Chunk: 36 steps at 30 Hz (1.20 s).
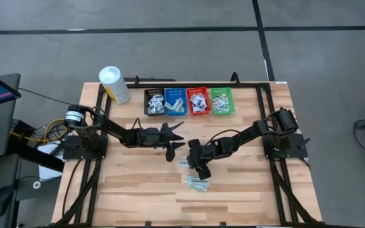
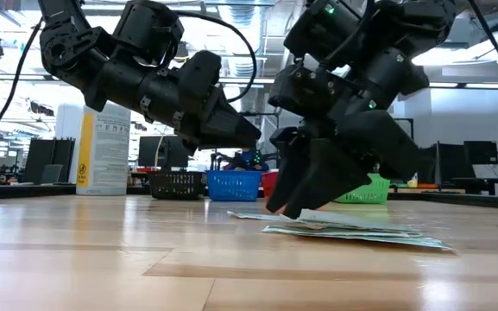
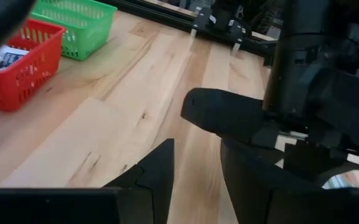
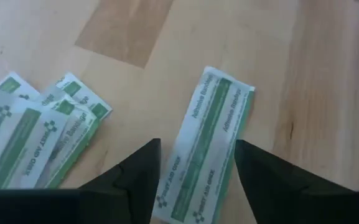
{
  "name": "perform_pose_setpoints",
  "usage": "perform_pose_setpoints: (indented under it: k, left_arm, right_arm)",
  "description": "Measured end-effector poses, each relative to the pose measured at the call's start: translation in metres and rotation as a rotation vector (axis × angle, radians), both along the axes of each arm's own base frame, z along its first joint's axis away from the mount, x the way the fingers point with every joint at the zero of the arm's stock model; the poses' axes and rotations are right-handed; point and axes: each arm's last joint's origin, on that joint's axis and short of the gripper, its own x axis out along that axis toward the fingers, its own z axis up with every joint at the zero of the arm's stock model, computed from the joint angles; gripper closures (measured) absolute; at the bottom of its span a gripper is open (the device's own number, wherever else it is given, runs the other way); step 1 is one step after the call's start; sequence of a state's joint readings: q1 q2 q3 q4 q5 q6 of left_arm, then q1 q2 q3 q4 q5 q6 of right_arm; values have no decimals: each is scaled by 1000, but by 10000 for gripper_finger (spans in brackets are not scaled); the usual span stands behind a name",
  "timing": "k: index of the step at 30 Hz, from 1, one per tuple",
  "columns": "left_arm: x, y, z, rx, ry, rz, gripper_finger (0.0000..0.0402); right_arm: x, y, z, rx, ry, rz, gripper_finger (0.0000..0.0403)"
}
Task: Pick & Place First Aid Supplies
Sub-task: Put the green pad into the blue bin
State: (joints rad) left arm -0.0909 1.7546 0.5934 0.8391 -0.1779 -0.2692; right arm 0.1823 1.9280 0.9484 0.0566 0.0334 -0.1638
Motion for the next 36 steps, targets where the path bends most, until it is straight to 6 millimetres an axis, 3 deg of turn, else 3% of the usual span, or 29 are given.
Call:
perform_pose_setpoints:
  k: [9,21,27,36]
  left_arm:
    - [0,1,0,11,-1,29,271]
    - [0,1,0,12,-1,30,271]
    - [0,1,0,21,1,27,271]
    - [-1,1,-1,10,12,35,271]
  right_arm:
    - [2,-17,-11,-8,41,-50,288]
    - [1,-19,-13,-45,47,-39,393]
    - [0,-19,-8,-44,39,-40,396]
    - [-15,-22,25,-135,49,-111,399]
